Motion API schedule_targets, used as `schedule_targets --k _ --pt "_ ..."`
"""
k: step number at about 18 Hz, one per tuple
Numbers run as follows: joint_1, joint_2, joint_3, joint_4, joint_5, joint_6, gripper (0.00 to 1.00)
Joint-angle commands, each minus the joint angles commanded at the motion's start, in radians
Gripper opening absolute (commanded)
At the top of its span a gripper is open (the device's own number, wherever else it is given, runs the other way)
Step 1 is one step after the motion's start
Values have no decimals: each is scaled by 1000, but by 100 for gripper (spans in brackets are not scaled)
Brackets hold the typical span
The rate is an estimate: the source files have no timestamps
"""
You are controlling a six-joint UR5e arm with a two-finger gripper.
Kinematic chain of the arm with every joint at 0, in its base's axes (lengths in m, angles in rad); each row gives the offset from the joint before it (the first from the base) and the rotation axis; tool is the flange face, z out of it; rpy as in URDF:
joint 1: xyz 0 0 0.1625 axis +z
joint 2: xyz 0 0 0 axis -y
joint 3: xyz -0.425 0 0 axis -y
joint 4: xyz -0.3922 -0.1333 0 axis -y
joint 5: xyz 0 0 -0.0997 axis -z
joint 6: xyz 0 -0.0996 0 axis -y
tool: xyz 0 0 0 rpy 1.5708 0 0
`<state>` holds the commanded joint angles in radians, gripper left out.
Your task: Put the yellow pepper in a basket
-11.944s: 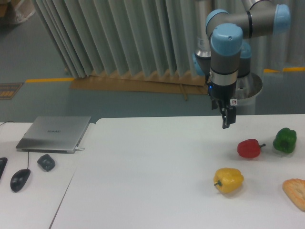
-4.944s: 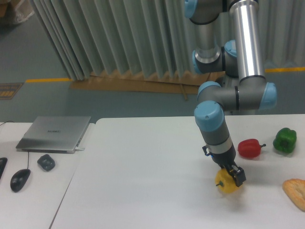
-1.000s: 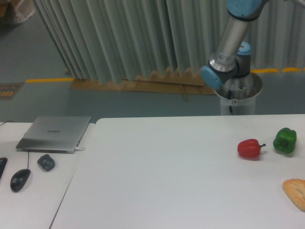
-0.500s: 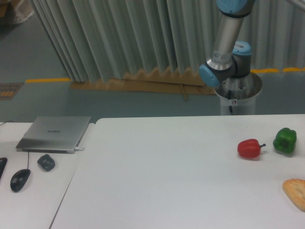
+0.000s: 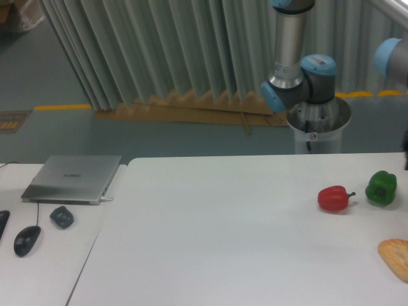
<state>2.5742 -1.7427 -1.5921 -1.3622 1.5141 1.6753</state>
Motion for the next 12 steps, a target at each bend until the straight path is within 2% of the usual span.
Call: schedule_targets --k 12 --pt "-23 12 -6 -8 -17 -9 100"
